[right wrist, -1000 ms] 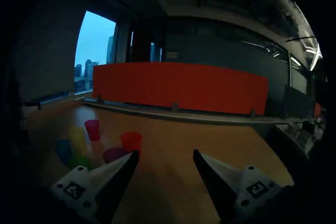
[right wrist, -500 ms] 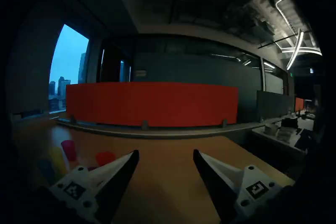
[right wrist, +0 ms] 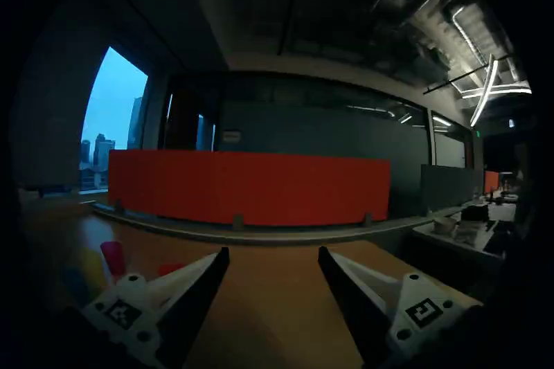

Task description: Pour water

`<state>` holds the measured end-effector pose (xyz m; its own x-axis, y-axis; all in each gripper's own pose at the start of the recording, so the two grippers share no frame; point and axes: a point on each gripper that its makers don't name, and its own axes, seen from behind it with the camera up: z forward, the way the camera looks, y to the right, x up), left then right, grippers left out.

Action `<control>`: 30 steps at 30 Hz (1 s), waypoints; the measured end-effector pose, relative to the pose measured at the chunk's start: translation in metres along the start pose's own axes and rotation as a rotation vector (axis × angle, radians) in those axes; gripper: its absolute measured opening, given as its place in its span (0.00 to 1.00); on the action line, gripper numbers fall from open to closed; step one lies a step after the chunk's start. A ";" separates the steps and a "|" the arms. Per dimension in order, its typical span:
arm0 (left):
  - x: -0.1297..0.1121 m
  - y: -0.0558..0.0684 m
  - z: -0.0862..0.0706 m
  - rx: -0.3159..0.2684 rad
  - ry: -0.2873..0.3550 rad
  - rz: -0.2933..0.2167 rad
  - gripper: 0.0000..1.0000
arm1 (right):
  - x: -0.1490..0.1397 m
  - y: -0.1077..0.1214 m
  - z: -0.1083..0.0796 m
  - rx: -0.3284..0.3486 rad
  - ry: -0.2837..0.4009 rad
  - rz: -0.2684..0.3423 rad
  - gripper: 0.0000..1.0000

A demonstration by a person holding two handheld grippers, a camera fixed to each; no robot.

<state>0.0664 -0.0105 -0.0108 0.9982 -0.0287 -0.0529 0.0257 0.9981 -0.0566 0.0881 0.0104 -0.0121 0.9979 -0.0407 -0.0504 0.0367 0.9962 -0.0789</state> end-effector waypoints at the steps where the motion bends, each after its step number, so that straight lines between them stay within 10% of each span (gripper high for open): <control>1: -0.001 -0.001 0.000 0.007 0.003 0.012 0.98 | 0.001 0.000 0.000 -0.001 0.005 0.005 1.00; 9: -0.012 -0.012 0.004 0.063 0.034 0.091 0.98 | 0.005 -0.002 0.002 -0.008 0.024 0.028 1.00; 30: -0.049 -0.022 0.017 0.116 0.025 0.060 0.98 | 0.003 0.002 0.004 -0.033 0.003 0.067 1.00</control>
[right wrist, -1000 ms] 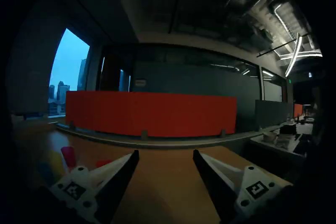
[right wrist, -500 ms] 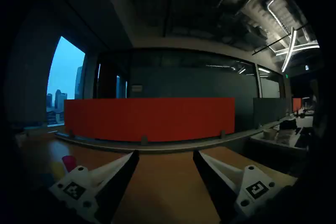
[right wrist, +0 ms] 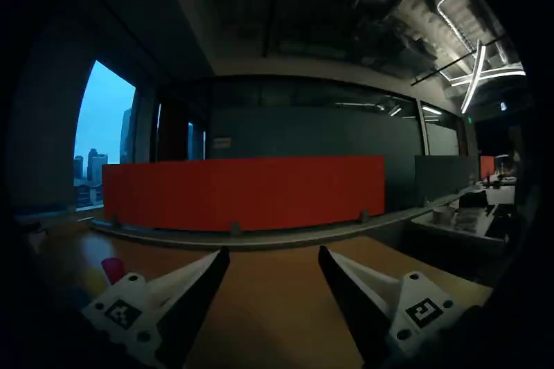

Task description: Pour water

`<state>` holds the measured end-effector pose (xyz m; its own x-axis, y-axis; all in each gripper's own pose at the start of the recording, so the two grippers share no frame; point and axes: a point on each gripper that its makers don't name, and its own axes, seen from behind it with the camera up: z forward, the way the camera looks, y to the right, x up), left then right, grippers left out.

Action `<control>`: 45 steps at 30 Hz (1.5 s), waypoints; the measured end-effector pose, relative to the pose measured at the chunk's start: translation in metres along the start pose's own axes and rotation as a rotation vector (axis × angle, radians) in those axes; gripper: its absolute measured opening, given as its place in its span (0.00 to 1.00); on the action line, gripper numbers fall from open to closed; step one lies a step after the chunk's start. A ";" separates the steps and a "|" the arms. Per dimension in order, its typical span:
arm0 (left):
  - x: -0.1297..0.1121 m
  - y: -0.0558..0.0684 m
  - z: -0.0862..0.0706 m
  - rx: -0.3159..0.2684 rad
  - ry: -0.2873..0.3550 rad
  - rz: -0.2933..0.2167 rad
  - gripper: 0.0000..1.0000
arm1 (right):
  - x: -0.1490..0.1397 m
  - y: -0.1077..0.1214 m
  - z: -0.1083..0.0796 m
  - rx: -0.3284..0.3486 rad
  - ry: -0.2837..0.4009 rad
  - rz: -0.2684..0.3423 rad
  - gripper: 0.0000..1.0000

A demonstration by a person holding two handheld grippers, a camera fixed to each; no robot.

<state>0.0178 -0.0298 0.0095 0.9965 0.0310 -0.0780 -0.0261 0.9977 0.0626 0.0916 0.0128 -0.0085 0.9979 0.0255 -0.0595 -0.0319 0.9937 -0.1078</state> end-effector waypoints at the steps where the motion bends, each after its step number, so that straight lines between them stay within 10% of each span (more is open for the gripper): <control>1: -0.002 0.001 0.001 -0.001 -0.002 0.002 0.98 | -0.001 0.000 0.000 0.001 -0.002 -0.003 1.00; 45: -0.022 0.027 -0.016 -0.015 -0.028 -0.012 0.98 | -0.006 0.009 -0.003 -0.015 -0.008 -0.001 1.00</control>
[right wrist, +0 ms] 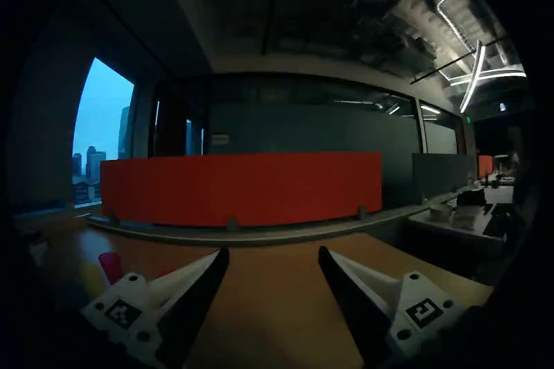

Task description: Pour water

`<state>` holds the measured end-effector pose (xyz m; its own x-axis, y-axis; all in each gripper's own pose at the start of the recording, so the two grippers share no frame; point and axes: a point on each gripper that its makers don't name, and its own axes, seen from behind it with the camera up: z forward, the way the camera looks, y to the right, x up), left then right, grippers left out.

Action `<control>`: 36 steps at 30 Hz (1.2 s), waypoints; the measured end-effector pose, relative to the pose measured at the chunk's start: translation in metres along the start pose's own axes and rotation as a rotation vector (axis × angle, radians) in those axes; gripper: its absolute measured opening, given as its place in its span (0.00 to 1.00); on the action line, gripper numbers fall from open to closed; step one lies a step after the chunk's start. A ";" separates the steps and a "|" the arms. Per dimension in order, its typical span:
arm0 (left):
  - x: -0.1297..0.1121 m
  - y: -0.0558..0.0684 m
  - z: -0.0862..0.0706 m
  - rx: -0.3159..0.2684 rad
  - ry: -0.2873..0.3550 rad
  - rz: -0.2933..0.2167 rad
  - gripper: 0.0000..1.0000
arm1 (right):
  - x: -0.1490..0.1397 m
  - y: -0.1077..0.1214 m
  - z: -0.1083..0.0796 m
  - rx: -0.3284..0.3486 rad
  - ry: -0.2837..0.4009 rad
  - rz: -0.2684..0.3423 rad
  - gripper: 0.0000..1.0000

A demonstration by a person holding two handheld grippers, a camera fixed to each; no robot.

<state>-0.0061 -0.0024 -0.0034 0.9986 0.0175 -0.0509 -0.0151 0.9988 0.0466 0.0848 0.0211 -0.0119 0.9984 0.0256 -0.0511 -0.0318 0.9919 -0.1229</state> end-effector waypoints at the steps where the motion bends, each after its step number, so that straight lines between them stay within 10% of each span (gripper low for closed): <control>1: -0.001 0.000 0.000 -0.001 -0.001 -0.004 0.98 | 0.000 0.000 0.000 0.000 0.001 0.001 1.00; 36: -0.010 0.001 0.006 -0.010 -0.037 -0.015 0.98 | -0.001 -0.002 -0.007 0.040 0.054 -0.040 1.00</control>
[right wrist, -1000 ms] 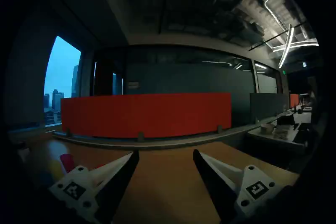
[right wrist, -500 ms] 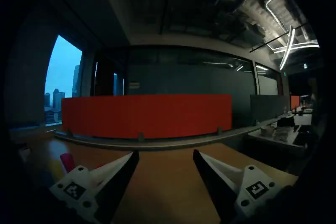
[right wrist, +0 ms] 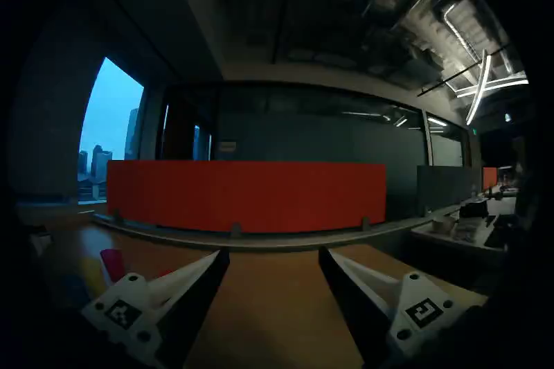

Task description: Pour water

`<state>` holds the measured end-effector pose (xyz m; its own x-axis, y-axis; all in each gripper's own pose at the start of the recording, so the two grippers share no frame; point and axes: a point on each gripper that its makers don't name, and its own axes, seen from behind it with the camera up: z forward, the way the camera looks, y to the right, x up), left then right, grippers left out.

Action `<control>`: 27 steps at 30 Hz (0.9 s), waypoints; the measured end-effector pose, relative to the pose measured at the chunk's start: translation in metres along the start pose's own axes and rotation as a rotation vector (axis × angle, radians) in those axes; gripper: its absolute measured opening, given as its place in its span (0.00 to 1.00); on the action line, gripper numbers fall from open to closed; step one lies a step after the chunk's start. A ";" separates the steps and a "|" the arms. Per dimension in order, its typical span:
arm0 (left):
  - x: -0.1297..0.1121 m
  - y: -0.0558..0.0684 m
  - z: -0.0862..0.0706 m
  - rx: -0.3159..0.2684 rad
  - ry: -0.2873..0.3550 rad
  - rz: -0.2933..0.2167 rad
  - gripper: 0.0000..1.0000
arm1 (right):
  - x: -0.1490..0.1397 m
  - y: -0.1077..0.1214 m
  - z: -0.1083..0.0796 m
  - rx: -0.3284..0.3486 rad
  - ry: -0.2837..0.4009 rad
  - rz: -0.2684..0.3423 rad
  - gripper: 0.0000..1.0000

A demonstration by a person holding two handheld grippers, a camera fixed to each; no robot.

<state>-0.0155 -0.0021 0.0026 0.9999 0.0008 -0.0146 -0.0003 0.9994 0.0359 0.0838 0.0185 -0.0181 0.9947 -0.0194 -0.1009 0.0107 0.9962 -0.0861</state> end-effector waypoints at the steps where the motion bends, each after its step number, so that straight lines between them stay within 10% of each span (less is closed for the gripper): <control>1: 0.000 0.000 0.000 0.000 0.000 0.000 0.98 | -0.002 -0.001 0.000 0.002 0.001 0.002 1.00; 27: 0.000 -0.001 0.000 0.000 0.000 0.000 0.98 | -0.070 -0.016 0.009 0.055 -0.037 0.023 1.00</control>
<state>-0.0160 -0.0030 0.0027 0.9999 0.0010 -0.0150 -0.0005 0.9994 0.0359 0.0146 0.0050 -0.0010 0.9978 0.0052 -0.0658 -0.0072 0.9995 -0.0300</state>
